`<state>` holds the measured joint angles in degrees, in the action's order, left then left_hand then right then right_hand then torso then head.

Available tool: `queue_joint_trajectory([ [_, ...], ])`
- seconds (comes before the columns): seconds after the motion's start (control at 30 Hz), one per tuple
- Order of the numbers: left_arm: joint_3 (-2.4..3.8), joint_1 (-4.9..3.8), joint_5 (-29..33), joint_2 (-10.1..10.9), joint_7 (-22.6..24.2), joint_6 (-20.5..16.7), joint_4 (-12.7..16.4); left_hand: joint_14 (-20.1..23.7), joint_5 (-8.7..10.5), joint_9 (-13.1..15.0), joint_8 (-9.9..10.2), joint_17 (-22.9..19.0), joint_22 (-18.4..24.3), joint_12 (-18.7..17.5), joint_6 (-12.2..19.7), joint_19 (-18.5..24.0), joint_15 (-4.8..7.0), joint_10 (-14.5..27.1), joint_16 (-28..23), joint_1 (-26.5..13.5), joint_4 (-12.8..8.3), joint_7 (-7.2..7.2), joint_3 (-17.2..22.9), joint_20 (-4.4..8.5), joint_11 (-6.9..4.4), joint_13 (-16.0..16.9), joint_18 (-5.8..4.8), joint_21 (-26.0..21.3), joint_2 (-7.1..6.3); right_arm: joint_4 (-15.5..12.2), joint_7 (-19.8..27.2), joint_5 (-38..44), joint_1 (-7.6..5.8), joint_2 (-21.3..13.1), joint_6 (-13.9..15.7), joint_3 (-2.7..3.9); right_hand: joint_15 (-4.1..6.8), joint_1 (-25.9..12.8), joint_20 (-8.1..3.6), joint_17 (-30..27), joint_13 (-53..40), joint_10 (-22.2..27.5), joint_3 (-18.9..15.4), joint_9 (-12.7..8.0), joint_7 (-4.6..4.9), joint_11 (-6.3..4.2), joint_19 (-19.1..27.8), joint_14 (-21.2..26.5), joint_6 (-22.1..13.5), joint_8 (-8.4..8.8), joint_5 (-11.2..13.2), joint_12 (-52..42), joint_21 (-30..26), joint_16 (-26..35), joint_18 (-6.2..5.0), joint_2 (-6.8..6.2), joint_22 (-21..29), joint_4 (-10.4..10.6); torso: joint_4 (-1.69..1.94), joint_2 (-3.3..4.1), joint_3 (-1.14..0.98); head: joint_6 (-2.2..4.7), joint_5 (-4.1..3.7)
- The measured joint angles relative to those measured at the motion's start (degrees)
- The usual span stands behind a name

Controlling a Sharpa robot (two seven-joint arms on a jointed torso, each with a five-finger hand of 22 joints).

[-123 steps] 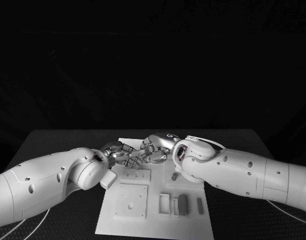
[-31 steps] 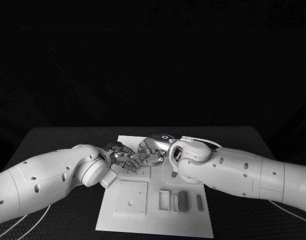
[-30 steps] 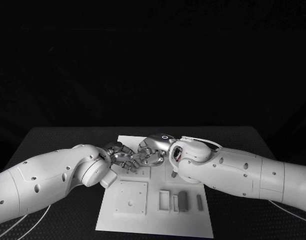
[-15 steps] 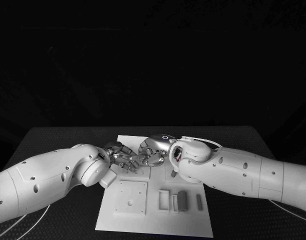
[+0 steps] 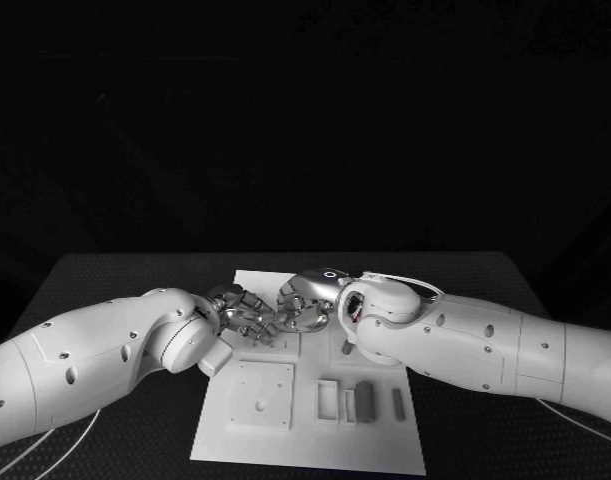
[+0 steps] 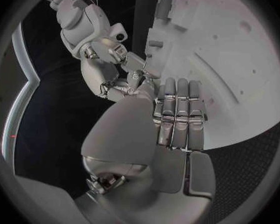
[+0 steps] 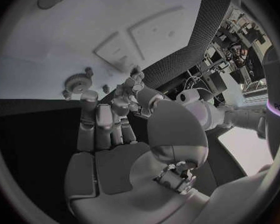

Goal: Assemble the parts on the task board

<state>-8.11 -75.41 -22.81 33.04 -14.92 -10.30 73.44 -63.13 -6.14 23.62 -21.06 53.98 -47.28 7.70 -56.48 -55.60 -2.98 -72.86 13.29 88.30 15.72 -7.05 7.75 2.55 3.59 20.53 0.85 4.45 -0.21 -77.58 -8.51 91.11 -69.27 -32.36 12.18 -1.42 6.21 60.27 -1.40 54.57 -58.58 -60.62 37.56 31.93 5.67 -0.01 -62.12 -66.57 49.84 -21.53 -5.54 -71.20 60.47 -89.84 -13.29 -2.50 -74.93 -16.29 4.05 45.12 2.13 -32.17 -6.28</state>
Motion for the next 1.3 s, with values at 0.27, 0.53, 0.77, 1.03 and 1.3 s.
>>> queue_joint_trajectory([
  [0.27, -0.04, 0.01, 0.7, -0.2, -0.1, 0.1, -0.3, -0.2, 0.23, 0.0, -0.1, 0.2, 0.1, 0.0, 0.2, 0.0, -0.21, 0.2, -0.3, 1.5, -0.5, -0.21, 1.7, 0.0, 0.2, 0.1, 0.0, 0.0, 0.37, -0.2, 0.0, -0.2, -0.01, -0.1, 0.0, 0.0, 0.0, 0.0, 0.01, 0.0, 0.0, 0.0, 0.0, 0.0, 0.0, 0.0, 0.0, 0.0, 0.0, -0.05, 0.0, 0.0, 0.2, 0.0, 0.0, 0.0, 0.0, 0.0, -0.01, 0.0, -0.01, -0.1, 0.09],
  [0.53, -0.09, 0.05, 2.3, -0.3, -0.1, 0.0, -0.5, -0.3, -0.68, 0.0, -0.5, 0.7, 0.1, 0.0, 0.2, 0.0, -0.17, -0.2, -0.3, 2.3, -0.7, -0.18, 2.2, 0.0, -0.17, 0.4, 0.0, 0.0, 0.87, -0.3, -0.1, -0.2, 0.02, -0.1, 0.1, 0.02, 0.0, 0.0, -0.11, 0.0, 0.0, 0.0, 0.0, 0.1, 0.0, 0.0, -0.1, 0.0, 0.0, -0.05, 0.0, 0.0, 0.2, 0.0, 0.0, 0.0, 0.0, 0.0, -0.04, 0.01, -0.04, -0.19, 0.05],
  [0.77, -0.15, 0.11, 4.7, -0.4, -0.1, -0.3, -0.6, -0.4, -12.97, 1.2, -1.9, 1.9, 0.3, 0.0, 0.3, 0.0, 0.01, -1.4, -0.9, -2.4, -2.4, -0.13, 4.3, 0.0, -0.91, 1.6, 0.0, 0.0, -0.61, -0.3, -0.2, -0.2, 0.04, -0.2, 0.2, 0.04, -0.01, 0.0, -0.23, 0.0, 0.0, 0.0, 0.0, 0.1, 0.0, 0.0, 0.0, 0.0, 0.0, 0.04, 0.0, 0.0, 0.2, 0.0, 0.01, 0.0, 0.0, 0.0, -0.05, 0.02, -0.04, -0.26, 0.02],
  [1.03, -0.15, 0.12, 7.0, -0.5, 0.0, -0.5, -0.6, -1.6, -14.54, 3.9, -3.1, 3.8, -2.3, 0.0, 0.3, 0.0, -0.11, -2.0, -2.9, -35.8, -31.4, -0.07, 26.4, -0.61, -0.9, 4.7, 0.0, 0.5, 2.78, -0.3, -0.1, -0.3, 0.12, -0.1, 0.3, 0.03, -0.01, 0.0, -0.23, 0.0, 0.0, 0.0, 0.0, 0.3, 0.0, 0.0, 0.0, 0.0, 0.0, 0.09, 0.0, 0.0, 0.2, 0.0, 0.0, 0.0, 0.0, 0.0, -0.03, 0.02, -0.03, -0.29, -0.02],
  [1.3, -0.14, 0.12, 8.4, -0.4, 0.1, -0.5, -0.5, -1.6, -17.72, 4.2, -3.1, 4.3, -3.8, 0.0, 0.0, 0.0, -0.11, -2.4, -2.9, -38.9, -32.2, 0.18, 28.1, -0.61, -1.11, 5.5, 0.0, 0.7, 2.51, -0.3, -0.1, -0.4, 0.22, -0.1, 0.5, 0.01, -0.01, 0.0, -0.23, 0.0, 0.0, 0.0, 0.0, 0.2, 0.0, 0.0, 0.0, 0.0, 0.0, 0.08, 0.0, 0.0, 0.2, 0.0, 0.0, 0.0, 0.0, 0.0, -0.02, 0.01, -0.02, -0.3, -0.05],
])
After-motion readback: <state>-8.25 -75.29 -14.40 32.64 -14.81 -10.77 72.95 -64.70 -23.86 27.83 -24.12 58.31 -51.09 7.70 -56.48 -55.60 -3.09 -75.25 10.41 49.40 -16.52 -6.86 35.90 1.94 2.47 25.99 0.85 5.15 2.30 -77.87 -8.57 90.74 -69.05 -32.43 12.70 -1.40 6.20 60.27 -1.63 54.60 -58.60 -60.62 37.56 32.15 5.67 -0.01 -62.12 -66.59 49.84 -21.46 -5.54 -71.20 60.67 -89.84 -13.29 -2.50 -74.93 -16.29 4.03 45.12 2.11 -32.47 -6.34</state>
